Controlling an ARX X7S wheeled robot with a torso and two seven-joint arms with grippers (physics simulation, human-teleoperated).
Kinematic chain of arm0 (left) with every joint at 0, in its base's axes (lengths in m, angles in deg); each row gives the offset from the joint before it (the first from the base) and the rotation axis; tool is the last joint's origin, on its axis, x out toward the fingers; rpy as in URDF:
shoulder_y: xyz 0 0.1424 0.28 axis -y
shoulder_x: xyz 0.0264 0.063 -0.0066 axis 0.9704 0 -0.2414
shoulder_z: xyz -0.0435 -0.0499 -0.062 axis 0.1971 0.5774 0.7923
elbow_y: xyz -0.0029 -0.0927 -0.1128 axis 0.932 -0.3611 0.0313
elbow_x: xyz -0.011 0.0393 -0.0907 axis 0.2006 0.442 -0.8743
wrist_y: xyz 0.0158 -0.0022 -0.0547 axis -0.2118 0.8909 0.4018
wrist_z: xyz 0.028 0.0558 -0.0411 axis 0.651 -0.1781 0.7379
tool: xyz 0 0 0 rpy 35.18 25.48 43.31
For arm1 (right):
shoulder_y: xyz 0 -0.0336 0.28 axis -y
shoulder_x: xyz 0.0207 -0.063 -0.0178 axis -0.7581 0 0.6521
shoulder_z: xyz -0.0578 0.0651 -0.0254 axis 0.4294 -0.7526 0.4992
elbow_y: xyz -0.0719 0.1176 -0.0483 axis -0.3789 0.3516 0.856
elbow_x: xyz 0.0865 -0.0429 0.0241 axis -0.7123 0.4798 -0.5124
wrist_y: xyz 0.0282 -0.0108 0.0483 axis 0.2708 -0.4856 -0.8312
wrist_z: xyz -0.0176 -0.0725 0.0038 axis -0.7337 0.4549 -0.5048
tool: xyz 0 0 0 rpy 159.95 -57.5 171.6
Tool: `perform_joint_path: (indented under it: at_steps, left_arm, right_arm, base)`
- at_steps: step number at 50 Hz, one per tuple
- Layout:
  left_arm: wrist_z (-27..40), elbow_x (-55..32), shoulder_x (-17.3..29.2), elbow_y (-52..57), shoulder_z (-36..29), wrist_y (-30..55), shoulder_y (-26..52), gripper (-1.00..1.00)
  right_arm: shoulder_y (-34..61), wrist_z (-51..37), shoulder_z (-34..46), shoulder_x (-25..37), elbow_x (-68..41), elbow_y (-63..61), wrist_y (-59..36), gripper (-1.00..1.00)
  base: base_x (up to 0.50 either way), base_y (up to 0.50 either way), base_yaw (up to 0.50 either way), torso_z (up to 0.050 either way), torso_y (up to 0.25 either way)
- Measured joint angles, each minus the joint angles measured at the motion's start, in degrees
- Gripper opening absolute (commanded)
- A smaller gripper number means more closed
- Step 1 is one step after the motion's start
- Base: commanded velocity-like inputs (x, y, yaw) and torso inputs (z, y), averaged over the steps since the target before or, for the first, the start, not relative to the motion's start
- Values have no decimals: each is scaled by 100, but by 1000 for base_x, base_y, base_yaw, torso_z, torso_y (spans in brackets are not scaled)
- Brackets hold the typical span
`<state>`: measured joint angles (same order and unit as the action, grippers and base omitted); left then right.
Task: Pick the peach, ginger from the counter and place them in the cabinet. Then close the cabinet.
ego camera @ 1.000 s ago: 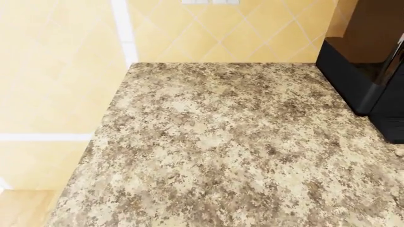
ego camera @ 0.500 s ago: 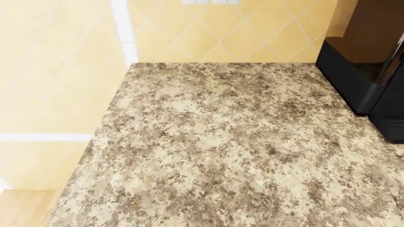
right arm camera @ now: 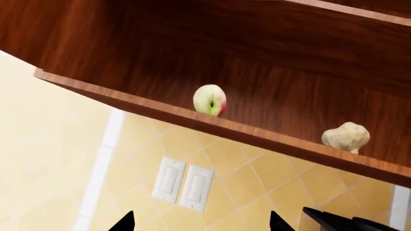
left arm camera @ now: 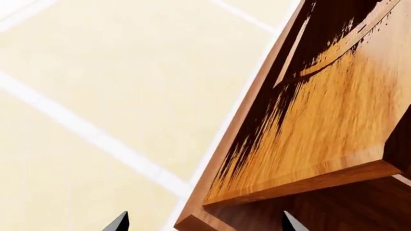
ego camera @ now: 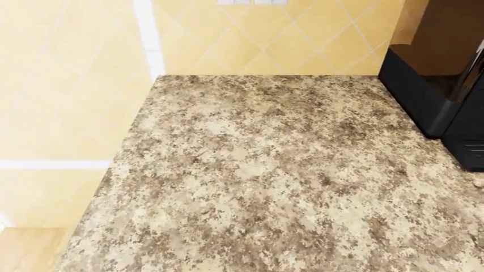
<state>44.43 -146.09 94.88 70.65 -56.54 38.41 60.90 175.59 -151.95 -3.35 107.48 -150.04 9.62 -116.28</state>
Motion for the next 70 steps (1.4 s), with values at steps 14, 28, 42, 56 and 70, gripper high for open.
perform_joint_path:
  at_steps: [14,28,42,56,70]
  left_arm:
    - [-71,12,60,-98,488,-159,-396,100]
    - [234,71,79,-696,118,-19,403,100]
    - [458,254,-751,-1668,-1628,1199,2967,100]
    - [511,327,-1727,-2171,-3324,2525,4807,100]
    - [-846,810,-2610,-4439,-4266,3284,6409,100]
  right_arm:
    - [-12,7,88,15,64,-27,107,100]
    - [-30,16,111,66,74,-60,170,100]
    - [-13,8,-24,164,-69,-41,114,100]
    - [-37,29,-166,300,-178,-50,71,100]
    - [-162,81,-260,391,-150,-91,75,100]
  base:
    - [0,0,0,0,0]
    - [0,0,0,0,0]
    - [0,0,0,0,0]
    - [0,0,0,6,0]
    - [0,0,0,3,0]
